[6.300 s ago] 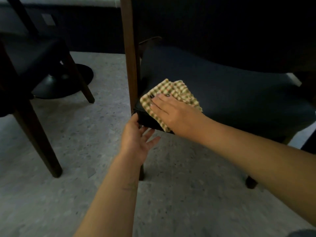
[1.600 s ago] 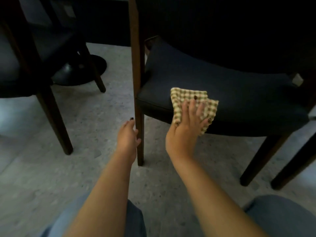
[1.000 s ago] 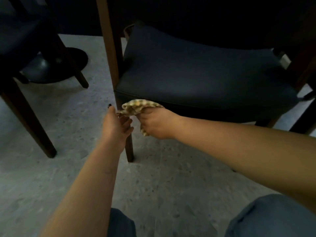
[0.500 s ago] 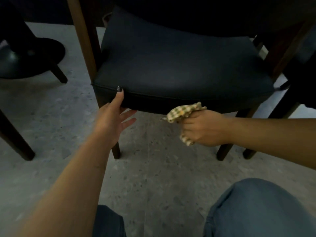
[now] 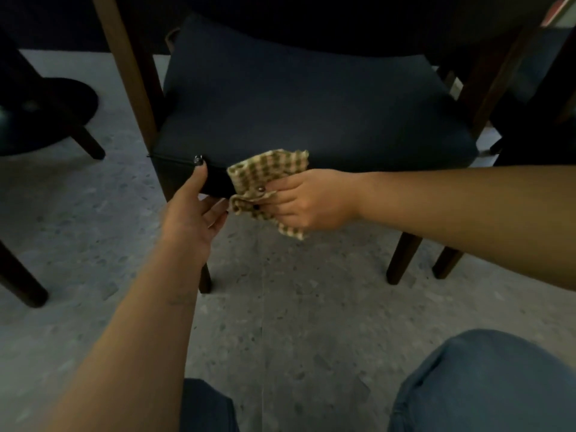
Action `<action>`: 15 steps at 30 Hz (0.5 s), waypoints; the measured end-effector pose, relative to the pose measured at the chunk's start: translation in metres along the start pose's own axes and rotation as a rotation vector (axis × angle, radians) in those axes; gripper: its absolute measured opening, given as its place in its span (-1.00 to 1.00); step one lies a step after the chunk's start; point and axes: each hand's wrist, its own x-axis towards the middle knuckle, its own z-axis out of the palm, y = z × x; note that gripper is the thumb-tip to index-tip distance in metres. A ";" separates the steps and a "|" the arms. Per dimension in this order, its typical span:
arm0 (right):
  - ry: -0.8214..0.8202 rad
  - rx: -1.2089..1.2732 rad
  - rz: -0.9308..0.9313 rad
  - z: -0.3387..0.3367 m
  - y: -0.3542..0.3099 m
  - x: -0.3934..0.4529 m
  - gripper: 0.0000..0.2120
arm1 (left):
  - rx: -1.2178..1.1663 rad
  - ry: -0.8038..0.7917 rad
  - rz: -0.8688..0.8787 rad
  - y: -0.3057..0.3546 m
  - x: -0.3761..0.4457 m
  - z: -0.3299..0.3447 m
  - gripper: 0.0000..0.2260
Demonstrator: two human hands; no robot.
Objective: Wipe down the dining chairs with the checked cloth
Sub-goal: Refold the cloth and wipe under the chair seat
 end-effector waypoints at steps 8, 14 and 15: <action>0.083 0.215 0.545 0.006 -0.067 -0.070 -0.74 | 0.045 -0.052 0.005 -0.001 0.000 0.001 -0.61; 0.748 0.696 2.095 -0.045 -0.094 -0.079 -0.76 | -0.069 -0.148 -0.044 -0.001 0.006 0.012 -0.61; 0.792 0.679 2.352 -0.043 -0.082 -0.097 -0.75 | -0.091 -0.144 -0.040 -0.001 0.007 0.014 -0.60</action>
